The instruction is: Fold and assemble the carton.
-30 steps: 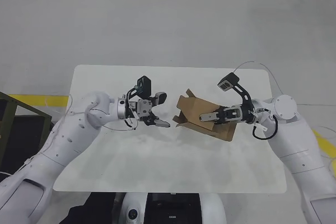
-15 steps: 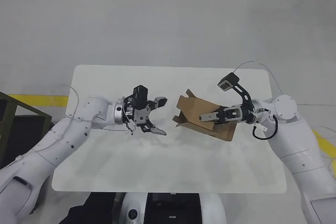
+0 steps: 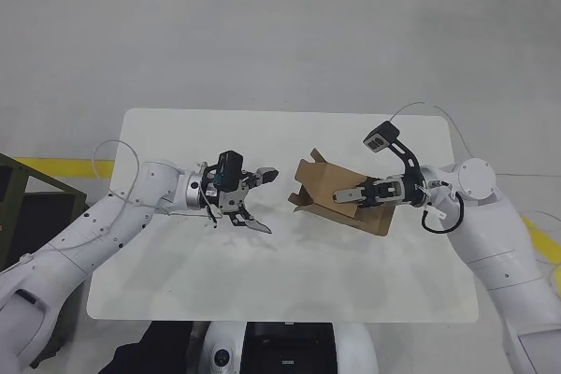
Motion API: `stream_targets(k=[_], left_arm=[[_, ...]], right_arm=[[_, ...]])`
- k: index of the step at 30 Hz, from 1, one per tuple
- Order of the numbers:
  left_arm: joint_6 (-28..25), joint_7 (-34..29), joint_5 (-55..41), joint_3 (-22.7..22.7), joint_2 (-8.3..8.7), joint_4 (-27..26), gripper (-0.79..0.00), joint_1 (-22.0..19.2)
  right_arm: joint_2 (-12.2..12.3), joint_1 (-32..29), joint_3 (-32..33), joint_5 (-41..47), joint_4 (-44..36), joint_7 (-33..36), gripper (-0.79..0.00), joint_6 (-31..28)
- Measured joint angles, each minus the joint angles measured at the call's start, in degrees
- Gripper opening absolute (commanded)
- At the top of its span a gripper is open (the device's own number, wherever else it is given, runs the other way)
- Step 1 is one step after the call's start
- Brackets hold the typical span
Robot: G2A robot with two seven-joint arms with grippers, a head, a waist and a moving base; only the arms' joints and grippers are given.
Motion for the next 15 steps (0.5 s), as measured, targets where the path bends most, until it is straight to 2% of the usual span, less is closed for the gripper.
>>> stream_targets(k=[6,9,11,15], left_arm=[[0.0,0.0,0.0,0.0,0.0,0.0,0.0,0.0],[3.2,-1.1,-1.4,-1.2,-0.03,-0.5,0.0,1.1],[5.4,0.9,-1.0,-2.4,0.14,-1.5,0.0,2.2],[5.6,4.7,4.0,-4.3,1.0,-2.7,0.0,4.5]], right_arm=[[0.0,0.0,0.0,0.0,0.0,0.0,-0.785,0.0],[0.0,0.0,0.0,0.0,0.0,0.0,-0.785,0.0],[0.0,0.0,0.0,0.0,0.0,0.0,-0.785,0.0],[0.0,0.0,0.0,0.0,0.0,0.0,-0.785,0.0]])
